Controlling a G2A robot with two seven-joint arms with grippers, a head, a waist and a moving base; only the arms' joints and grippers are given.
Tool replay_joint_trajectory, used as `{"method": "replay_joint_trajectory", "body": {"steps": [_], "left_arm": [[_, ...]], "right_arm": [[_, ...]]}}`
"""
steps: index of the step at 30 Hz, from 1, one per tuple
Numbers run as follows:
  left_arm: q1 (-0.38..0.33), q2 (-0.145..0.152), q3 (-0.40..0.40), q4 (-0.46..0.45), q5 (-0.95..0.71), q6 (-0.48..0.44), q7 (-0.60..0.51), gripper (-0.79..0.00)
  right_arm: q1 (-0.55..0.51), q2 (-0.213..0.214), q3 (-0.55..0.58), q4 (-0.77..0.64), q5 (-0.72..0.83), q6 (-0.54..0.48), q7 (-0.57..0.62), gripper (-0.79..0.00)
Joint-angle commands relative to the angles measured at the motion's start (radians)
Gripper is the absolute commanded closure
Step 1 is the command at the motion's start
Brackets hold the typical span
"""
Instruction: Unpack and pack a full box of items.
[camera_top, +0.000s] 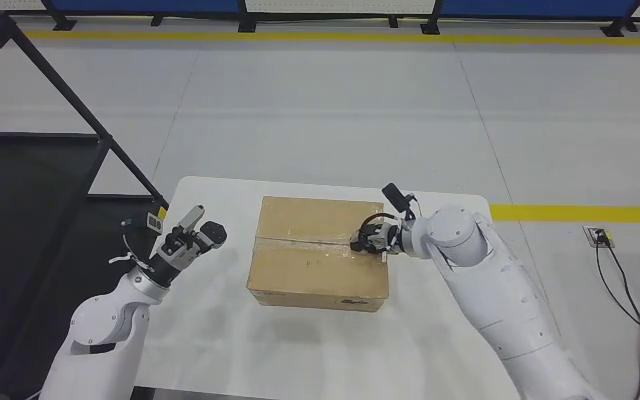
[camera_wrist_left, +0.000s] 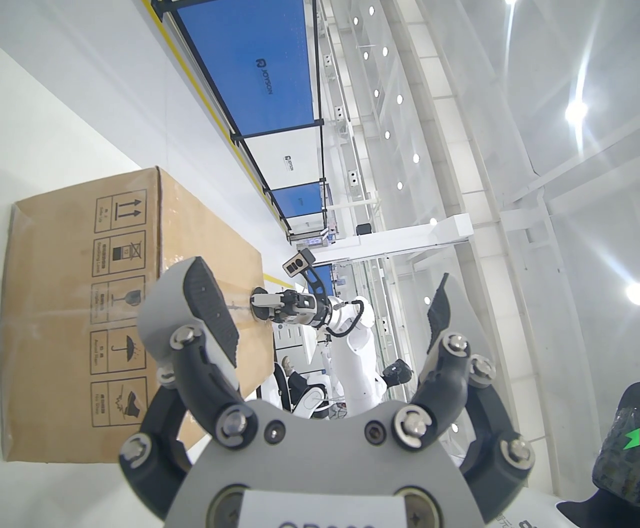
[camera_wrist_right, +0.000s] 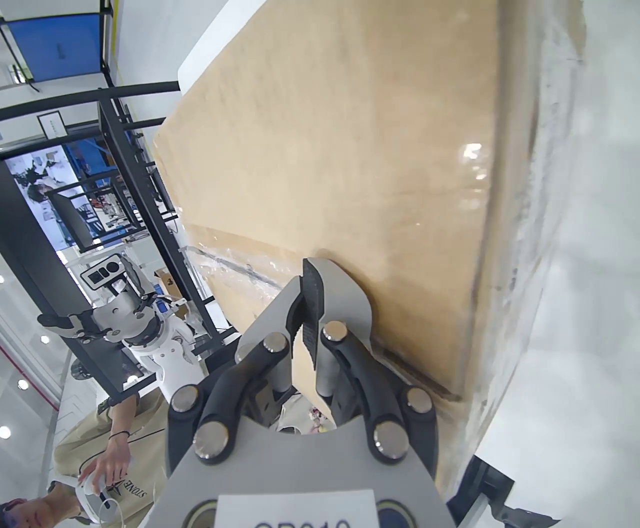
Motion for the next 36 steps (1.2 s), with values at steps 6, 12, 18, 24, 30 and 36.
{"method": "replay_joint_trajectory", "body": {"steps": [6, 12, 18, 24, 30, 36], "left_arm": [[-0.006, 0.001, 0.003, 0.005, -0.001, 0.001, -0.005, -0.785], [-0.011, 0.003, 0.007, 0.010, -0.002, 0.000, -0.009, -0.785], [-0.016, 0.004, 0.009, 0.014, 0.001, 0.000, -0.013, -0.785], [-0.020, 0.007, 0.001, 0.019, 0.004, 0.000, -0.018, -0.785], [-0.029, 0.011, -0.017, 0.048, -0.013, 0.010, -0.019, -0.785], [-0.035, 0.013, -0.022, 0.068, -0.013, 0.014, -0.023, -0.784]], "right_arm": [[-0.052, 0.024, 0.059, -0.063, -0.009, 0.019, 0.003, 0.000], [-0.107, 0.043, 0.103, -0.122, -0.018, 0.036, -0.003, 0.000], [-0.176, 0.062, 0.174, -0.186, 0.006, 0.023, -0.026, 0.000], [-0.280, 0.084, 0.292, -0.283, 0.072, -0.048, -0.075, 0.000], [-0.371, 0.099, 0.408, -0.325, 0.172, -0.184, -0.093, -0.785], [-0.371, 0.099, 0.408, -0.325, 0.172, -0.184, -0.093, -0.446]]}}
